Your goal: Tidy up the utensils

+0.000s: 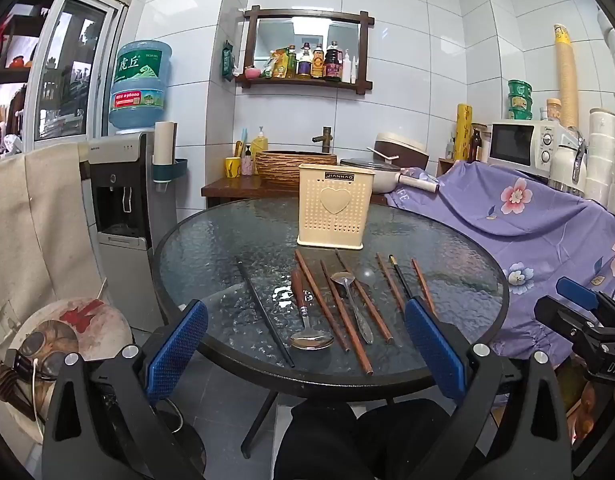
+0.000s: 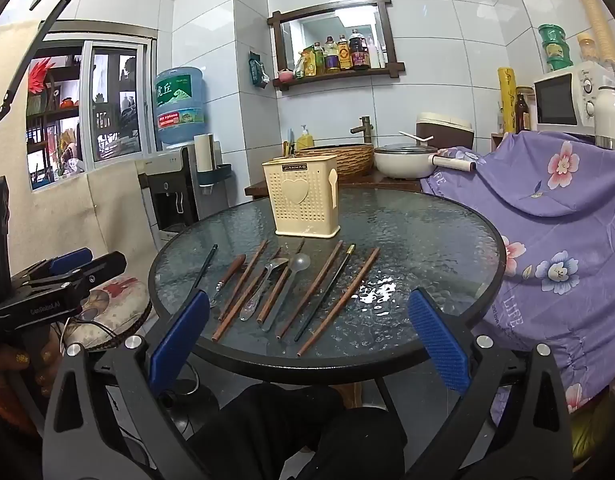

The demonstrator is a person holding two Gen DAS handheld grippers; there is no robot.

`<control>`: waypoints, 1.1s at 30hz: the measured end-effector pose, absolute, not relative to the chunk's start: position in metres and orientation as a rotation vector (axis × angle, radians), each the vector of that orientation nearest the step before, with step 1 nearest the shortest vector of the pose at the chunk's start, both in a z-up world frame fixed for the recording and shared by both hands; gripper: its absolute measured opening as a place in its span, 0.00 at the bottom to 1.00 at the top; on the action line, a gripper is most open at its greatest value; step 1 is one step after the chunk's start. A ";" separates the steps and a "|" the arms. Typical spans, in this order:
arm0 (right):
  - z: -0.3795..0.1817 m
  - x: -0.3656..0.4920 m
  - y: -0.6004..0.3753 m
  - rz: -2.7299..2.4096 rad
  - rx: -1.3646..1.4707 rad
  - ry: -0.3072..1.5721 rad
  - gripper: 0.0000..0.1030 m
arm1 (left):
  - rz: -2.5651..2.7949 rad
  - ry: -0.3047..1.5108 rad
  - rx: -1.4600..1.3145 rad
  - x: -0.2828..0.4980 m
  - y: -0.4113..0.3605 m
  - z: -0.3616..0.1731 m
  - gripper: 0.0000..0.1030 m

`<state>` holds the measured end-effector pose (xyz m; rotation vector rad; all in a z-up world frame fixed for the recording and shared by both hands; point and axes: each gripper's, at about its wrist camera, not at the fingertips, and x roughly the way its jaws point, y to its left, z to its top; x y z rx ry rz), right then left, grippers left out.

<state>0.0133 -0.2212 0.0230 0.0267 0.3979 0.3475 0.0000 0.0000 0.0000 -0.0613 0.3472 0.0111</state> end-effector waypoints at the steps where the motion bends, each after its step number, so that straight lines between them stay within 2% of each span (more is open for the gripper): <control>1: 0.023 0.013 -0.221 0.348 0.028 0.397 0.95 | 0.011 0.347 -0.061 0.000 0.000 0.000 0.94; 33: 0.024 0.013 -0.223 0.347 0.026 0.399 0.95 | 0.012 0.351 -0.063 0.001 0.001 0.000 0.94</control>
